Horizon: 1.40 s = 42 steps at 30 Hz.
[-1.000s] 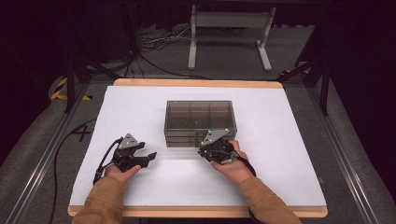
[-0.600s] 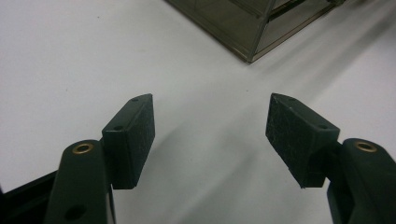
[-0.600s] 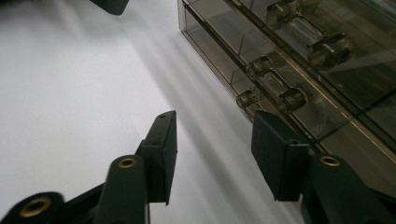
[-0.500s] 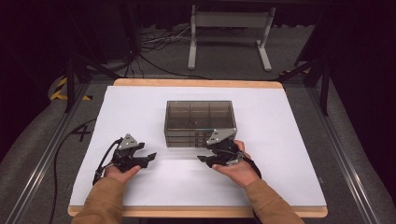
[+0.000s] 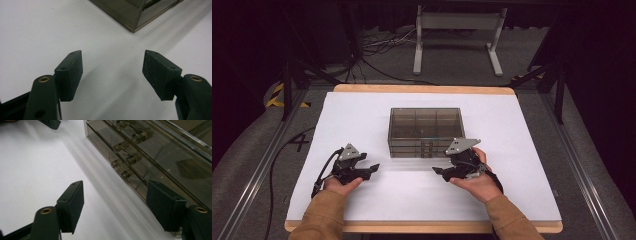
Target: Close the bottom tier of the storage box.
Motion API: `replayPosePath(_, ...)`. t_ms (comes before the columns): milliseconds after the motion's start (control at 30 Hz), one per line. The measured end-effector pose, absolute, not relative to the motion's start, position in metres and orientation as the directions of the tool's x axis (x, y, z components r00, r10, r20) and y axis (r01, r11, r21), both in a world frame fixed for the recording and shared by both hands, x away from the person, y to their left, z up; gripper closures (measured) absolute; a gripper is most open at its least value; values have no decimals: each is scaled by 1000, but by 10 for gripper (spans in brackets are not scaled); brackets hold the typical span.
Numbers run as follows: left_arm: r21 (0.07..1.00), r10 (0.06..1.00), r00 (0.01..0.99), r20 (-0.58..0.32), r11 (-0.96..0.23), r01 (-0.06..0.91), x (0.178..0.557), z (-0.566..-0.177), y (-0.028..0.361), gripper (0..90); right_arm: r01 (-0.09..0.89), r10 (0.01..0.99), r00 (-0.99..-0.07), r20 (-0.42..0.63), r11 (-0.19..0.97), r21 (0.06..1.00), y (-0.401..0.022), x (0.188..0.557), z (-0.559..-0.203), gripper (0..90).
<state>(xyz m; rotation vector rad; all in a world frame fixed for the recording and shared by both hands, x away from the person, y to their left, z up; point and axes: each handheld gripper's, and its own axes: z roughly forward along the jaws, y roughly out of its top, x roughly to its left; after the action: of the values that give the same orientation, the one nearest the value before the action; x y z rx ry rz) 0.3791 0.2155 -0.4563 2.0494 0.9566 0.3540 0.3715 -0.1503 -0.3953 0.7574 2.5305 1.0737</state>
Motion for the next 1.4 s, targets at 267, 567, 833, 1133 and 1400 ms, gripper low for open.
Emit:
replayPosePath(267,781,737,671,-85,-369,504,379,-456,215,335,371,615,-784,-86,575,729,-165,369,-392,225)
replayPosePath(567,781,736,672,-82,-372,501,379,-456,215,335,383,652,-748,-122,574,723,-178,366,-392,167)
replayPosePath(833,779,736,671,-86,-370,506,379,-456,215,335,397,688,-710,-148,565,723,-194,365,-392,157)
replayPosePath(1133,778,736,672,-81,-374,504,379,-456,215,335,446,737,-667,-108,512,734,-220,366,-397,180)
replayPosePath(1400,779,736,672,-81,-374,504,379,-456,215,335,475,771,-630,-93,478,739,-241,368,-402,178)
